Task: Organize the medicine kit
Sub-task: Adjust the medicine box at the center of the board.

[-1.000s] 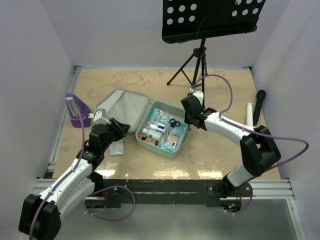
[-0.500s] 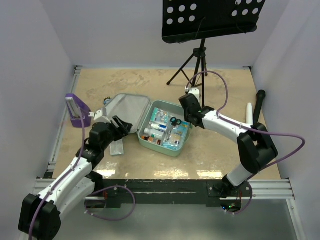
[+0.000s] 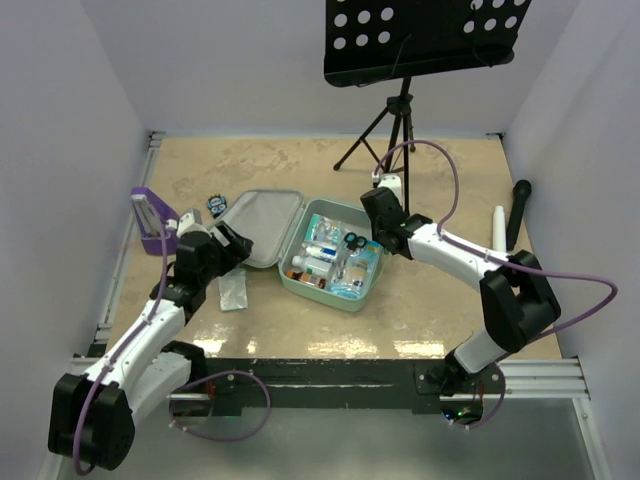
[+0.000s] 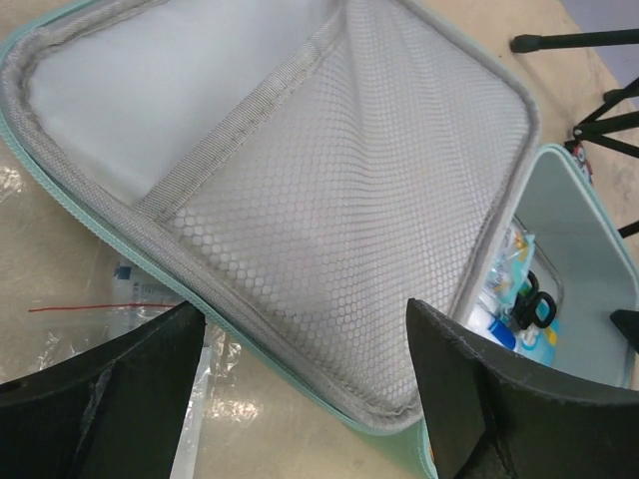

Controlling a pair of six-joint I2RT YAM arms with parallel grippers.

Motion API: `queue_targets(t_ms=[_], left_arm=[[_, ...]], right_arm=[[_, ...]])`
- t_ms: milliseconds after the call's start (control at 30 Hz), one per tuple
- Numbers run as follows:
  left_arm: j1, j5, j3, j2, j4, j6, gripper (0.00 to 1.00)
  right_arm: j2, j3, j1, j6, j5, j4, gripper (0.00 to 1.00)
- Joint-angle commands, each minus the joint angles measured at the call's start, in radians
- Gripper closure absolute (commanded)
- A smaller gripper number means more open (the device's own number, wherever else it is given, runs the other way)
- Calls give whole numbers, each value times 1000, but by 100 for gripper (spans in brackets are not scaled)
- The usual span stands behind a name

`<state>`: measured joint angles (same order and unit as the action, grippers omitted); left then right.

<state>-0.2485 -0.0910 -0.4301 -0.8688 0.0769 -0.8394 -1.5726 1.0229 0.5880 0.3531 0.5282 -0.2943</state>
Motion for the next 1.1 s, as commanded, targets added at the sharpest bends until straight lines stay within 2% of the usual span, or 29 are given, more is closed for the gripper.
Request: queue_targets(t_ms=[0, 67, 200, 400, 533, 633, 900, 1000, 1067], left_arm=[[28, 7, -24, -39, -101, -35, 16], [34, 2, -12, -44, -126, -46, 19], [37, 28, 10, -32, -190, -43, 43], [37, 42, 27, -19, -221, -27, 65], [35, 72, 48, 4, -252, -21, 85], [37, 86, 63, 27, -253, -17, 98], [35, 86, 90, 109, -180, -20, 100], [35, 67, 85, 143, -112, -18, 100], [35, 53, 88, 166, -79, -20, 100]], right_arm=[[74, -3, -5, -54, 18, 30, 100], [82, -6, -5, -52, 4, 30, 100], [91, -12, -7, -43, -23, 32, 100], [89, -15, -7, -42, -24, 38, 100], [68, -6, -5, -36, -16, 40, 100], [62, 6, -7, -23, -16, 38, 93], [115, 14, -5, 20, -46, 29, 59], [161, 2, -5, 41, -68, 27, 49], [189, -6, -5, 53, -86, 24, 47]])
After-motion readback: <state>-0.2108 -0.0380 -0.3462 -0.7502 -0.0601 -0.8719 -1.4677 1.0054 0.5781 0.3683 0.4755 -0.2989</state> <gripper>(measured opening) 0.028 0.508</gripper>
